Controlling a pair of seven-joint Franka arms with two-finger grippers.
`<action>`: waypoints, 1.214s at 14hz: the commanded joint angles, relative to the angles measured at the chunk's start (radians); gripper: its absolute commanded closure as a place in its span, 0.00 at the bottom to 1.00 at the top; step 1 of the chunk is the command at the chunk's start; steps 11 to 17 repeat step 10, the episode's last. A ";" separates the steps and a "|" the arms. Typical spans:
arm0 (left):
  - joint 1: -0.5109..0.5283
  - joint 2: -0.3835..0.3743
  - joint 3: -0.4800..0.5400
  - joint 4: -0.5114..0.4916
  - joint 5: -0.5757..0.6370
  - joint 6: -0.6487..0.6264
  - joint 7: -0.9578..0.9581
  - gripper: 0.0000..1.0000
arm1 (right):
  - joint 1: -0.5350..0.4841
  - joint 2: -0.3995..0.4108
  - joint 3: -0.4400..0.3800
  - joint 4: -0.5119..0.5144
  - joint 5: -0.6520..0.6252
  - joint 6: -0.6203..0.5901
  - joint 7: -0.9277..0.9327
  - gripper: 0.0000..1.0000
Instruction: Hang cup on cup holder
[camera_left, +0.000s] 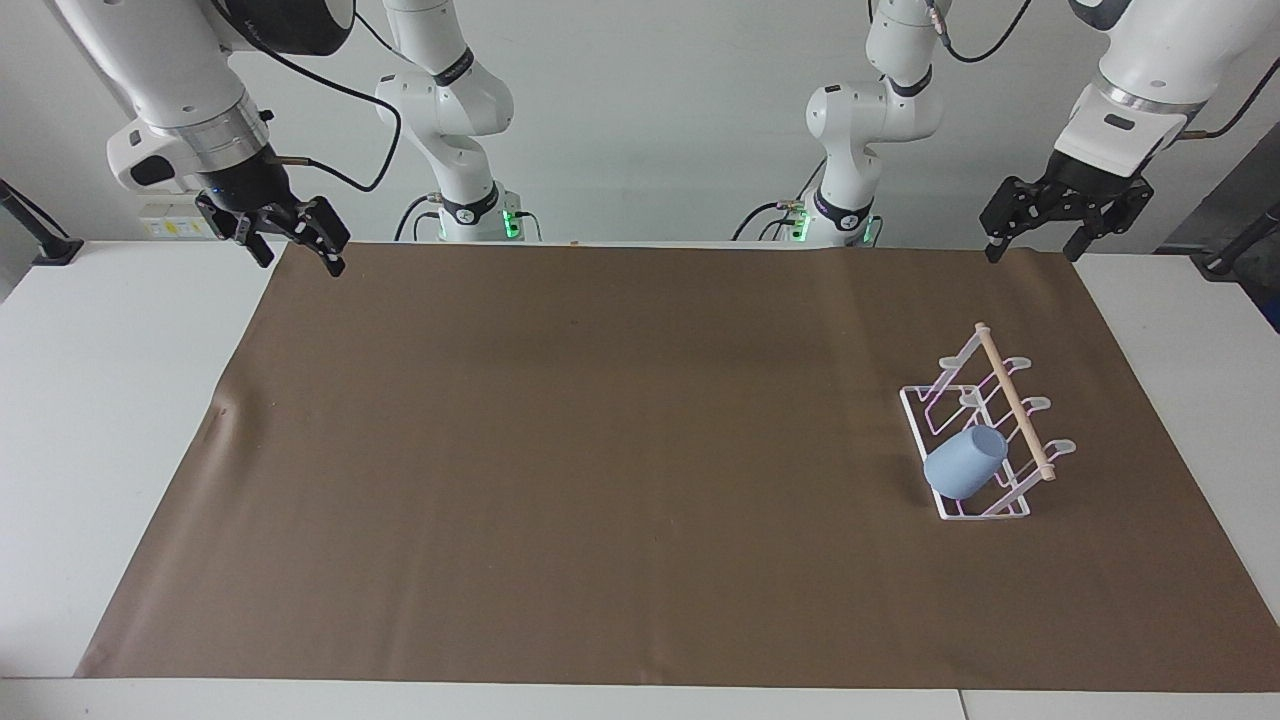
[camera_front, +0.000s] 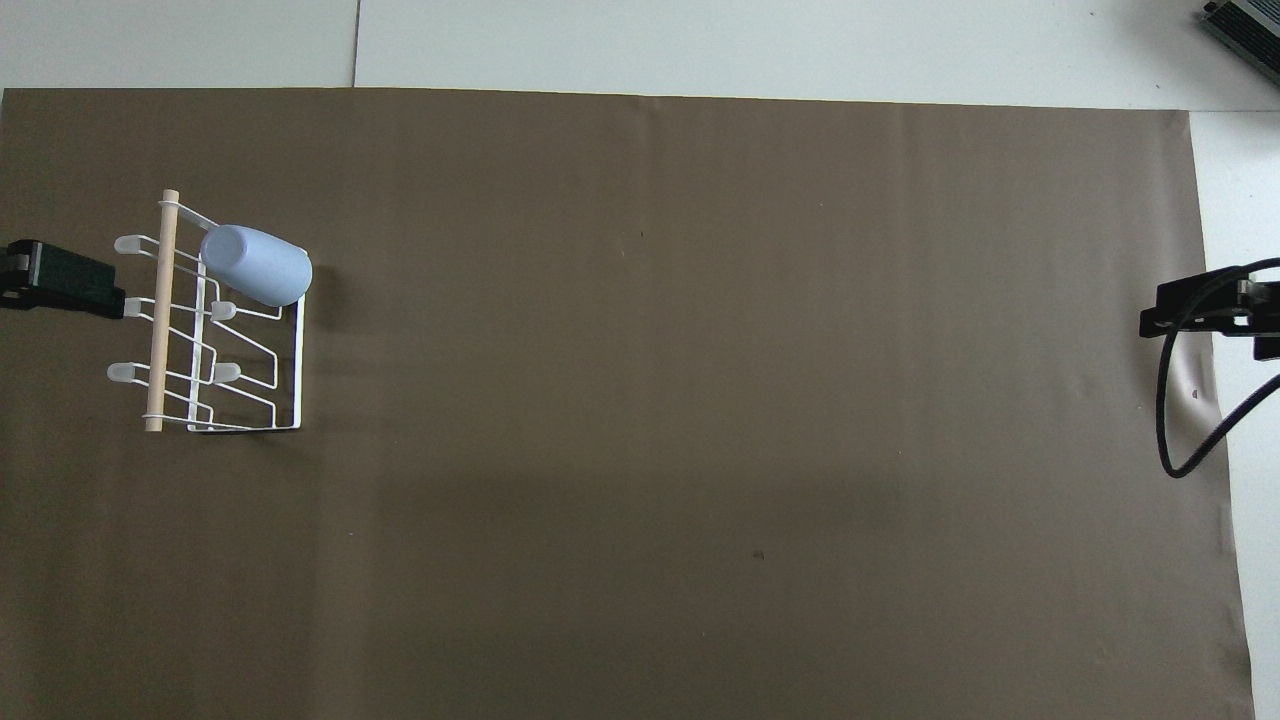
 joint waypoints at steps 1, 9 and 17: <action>0.023 -0.036 0.014 -0.056 -0.026 -0.019 0.070 0.00 | -0.007 -0.023 0.000 -0.026 -0.023 -0.001 -0.013 0.00; 0.035 -0.065 0.012 -0.109 -0.035 -0.012 0.099 0.00 | -0.002 -0.026 -0.004 -0.032 -0.028 -0.004 -0.021 0.00; 0.035 -0.065 0.012 -0.109 -0.033 -0.012 0.096 0.00 | 0.002 -0.025 0.000 -0.025 -0.052 -0.011 -0.023 0.00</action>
